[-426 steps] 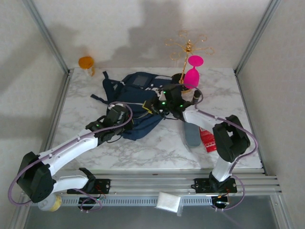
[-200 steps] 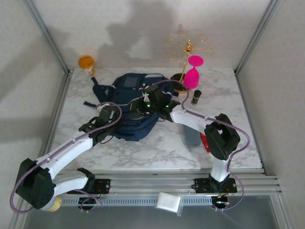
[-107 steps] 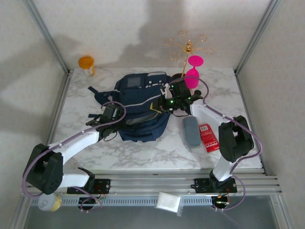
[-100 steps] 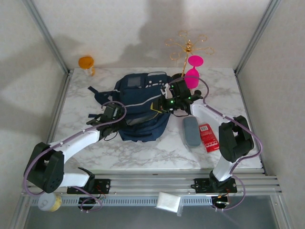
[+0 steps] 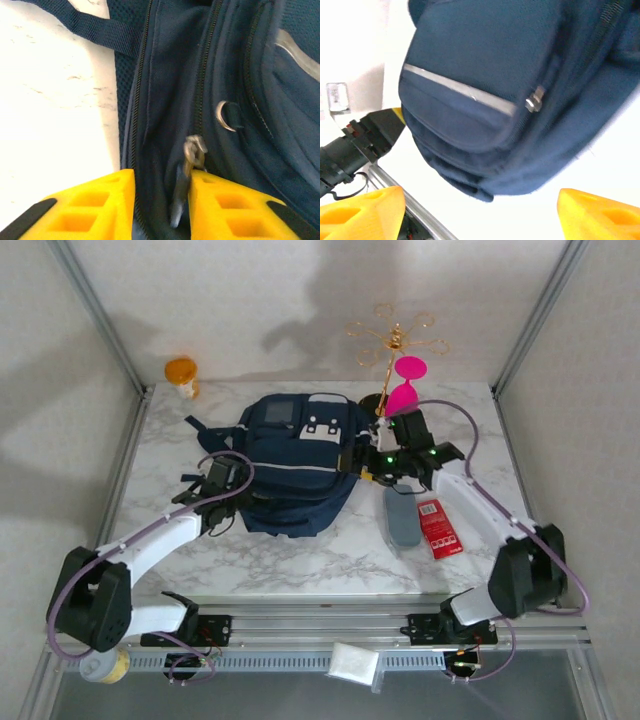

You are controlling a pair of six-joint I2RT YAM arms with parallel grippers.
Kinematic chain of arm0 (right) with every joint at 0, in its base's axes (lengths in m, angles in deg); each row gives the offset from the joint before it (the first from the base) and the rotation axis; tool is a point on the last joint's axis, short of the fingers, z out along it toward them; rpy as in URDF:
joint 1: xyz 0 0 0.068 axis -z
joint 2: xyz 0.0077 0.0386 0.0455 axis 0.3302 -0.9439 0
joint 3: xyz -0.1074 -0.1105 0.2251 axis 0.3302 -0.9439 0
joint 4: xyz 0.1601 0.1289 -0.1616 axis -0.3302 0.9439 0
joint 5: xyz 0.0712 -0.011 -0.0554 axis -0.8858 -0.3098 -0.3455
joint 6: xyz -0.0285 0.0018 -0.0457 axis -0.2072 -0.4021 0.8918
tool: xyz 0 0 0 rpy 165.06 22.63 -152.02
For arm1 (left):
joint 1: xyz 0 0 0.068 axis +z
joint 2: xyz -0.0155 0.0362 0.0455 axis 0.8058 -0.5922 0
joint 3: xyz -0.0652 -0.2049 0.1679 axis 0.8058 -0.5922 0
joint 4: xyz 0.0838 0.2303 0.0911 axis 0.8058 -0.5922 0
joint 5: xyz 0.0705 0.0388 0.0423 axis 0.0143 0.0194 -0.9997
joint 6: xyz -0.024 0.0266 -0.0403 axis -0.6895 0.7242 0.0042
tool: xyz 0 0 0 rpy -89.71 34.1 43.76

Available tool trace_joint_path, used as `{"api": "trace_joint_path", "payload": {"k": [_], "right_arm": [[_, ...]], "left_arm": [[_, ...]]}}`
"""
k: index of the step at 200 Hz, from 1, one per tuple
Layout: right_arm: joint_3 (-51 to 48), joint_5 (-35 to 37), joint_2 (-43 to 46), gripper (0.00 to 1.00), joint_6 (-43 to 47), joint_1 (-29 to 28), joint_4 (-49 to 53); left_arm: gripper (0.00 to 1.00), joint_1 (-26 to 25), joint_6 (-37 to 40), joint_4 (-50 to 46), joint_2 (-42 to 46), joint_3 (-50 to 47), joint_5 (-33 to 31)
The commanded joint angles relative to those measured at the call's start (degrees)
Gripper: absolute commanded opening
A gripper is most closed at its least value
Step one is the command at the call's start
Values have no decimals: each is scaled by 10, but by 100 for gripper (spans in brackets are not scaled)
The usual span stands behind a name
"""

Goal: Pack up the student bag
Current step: Unzip the student bag at the center of the table, then pick up the pencil pouch from the middle-right of the table.

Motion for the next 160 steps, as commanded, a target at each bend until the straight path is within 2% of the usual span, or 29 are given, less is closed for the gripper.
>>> {"api": "trace_joint_path", "payload": {"k": [1, 22, 39, 48, 59, 85, 100, 113, 129, 147, 160], "right_arm": [[-49, 118, 64, 86, -19, 30, 116], [-97, 208, 108, 92, -39, 92, 143], [-138, 238, 122, 98, -32, 149, 130], [-167, 238, 126, 99, -30, 181, 107], [-200, 198, 126, 99, -23, 204, 62], [-247, 109, 85, 99, -10, 205, -4], [-268, 124, 68, 99, -7, 203, -12], [-281, 115, 63, 99, 0, 200, -29], [-285, 77, 57, 99, 10, 182, -55], [-290, 57, 52, 99, 16, 166, -76], [-294, 35, 47, 98, 18, 156, -98]], "left_arm": [[41, -11, -1, -25, 55, -24, 1], [50, -16, -4, -44, 91, -25, -5], [55, -23, 4, -65, 104, -9, -28], [57, -30, 22, -51, 109, -10, -37], [61, -32, 51, -29, 99, -8, -33], [71, -29, 89, 7, 34, 31, -42], [77, -11, 91, 44, -5, 47, -34], [79, 20, 84, 59, -47, 62, -4], [80, 40, 69, 58, -99, 75, -14], [81, 48, 61, 76, -134, 71, 4], [80, 48, 50, 101, -140, 54, 42]]}}
